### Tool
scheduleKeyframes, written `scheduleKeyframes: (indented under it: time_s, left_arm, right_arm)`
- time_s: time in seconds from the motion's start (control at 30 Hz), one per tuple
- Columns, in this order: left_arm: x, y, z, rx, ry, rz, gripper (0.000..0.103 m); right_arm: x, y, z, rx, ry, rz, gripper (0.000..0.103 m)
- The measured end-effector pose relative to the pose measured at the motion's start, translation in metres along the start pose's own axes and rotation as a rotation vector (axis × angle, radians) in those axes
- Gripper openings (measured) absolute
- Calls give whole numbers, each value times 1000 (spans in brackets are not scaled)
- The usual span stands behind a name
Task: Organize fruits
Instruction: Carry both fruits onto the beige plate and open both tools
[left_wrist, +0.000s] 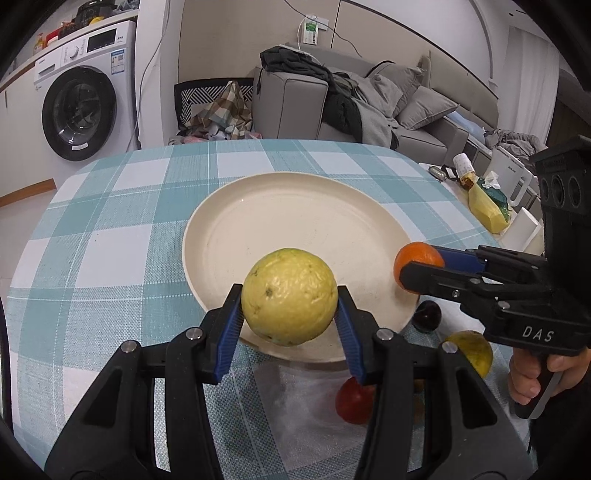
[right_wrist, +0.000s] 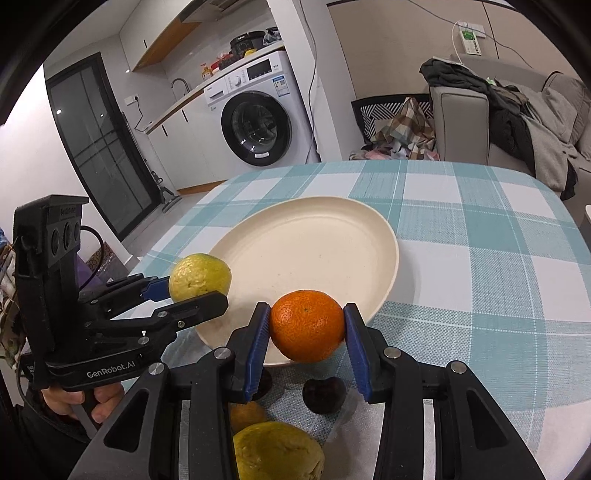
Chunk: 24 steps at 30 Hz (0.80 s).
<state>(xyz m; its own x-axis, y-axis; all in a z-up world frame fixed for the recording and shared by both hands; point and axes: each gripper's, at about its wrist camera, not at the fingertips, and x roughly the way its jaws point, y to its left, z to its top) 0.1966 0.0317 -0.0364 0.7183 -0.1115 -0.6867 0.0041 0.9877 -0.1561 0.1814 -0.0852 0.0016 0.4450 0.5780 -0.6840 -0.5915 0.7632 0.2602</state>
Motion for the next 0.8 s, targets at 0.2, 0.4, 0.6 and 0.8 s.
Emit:
scheduleKeyframes:
  time_s: [0.2, 0.4, 0.6, 0.8]
  left_arm:
    - [10, 0, 0, 0, 18, 6, 45]
    - [9, -1, -2, 4, 12, 20, 45]
    - [-9, 0, -3, -8, -25, 29, 82]
    - [-42, 1, -6, -23, -72, 57, 102]
  right_arm:
    - [10, 1, 4, -11, 24, -4, 41]
    - [12, 3, 2, -27, 17, -13, 42]
    - [-4, 8, -3, -32, -27, -59, 65]
    - [-37, 7, -9, 5, -85, -113, 92]
